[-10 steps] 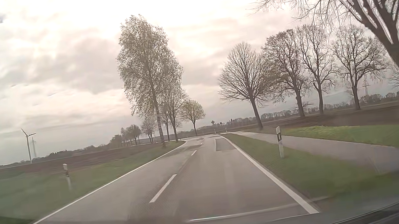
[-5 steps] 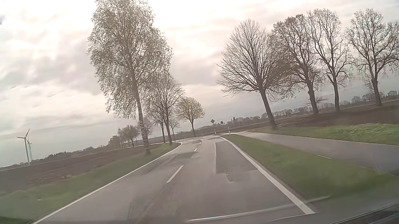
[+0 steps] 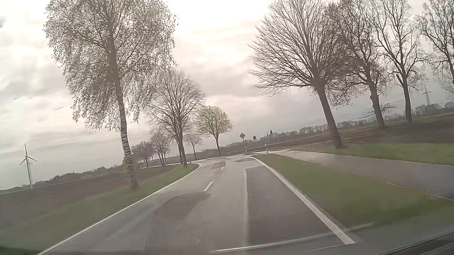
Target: Follow the waypoints while adhering to traffic rules and regulations
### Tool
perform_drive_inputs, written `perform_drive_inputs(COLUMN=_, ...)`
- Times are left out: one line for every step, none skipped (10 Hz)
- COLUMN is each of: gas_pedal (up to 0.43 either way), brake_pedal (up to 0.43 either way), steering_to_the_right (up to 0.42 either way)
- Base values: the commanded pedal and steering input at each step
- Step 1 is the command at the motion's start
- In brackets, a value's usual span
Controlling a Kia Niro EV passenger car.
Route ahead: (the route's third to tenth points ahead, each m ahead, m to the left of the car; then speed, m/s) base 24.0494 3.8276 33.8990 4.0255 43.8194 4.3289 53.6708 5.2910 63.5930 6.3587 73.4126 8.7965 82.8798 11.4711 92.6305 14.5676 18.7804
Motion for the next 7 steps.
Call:
perform_drive_inputs(gas_pedal=0.197, brake_pedal=0.0, steering_to_the_right=-0.003)
perform_drive_inputs(gas_pedal=0.197, brake_pedal=0.0, steering_to_the_right=-0.003)
perform_drive_inputs(gas_pedal=0.197, brake_pedal=0.0, steering_to_the_right=-0.004)
perform_drive_inputs(gas_pedal=0.197, brake_pedal=0.0, steering_to_the_right=-0.005)
perform_drive_inputs(gas_pedal=0.197, brake_pedal=0.0, steering_to_the_right=-0.008)
perform_drive_inputs(gas_pedal=0.197, brake_pedal=0.0, steering_to_the_right=-0.01)
perform_drive_inputs(gas_pedal=0.189, brake_pedal=0.0, steering_to_the_right=-0.01)
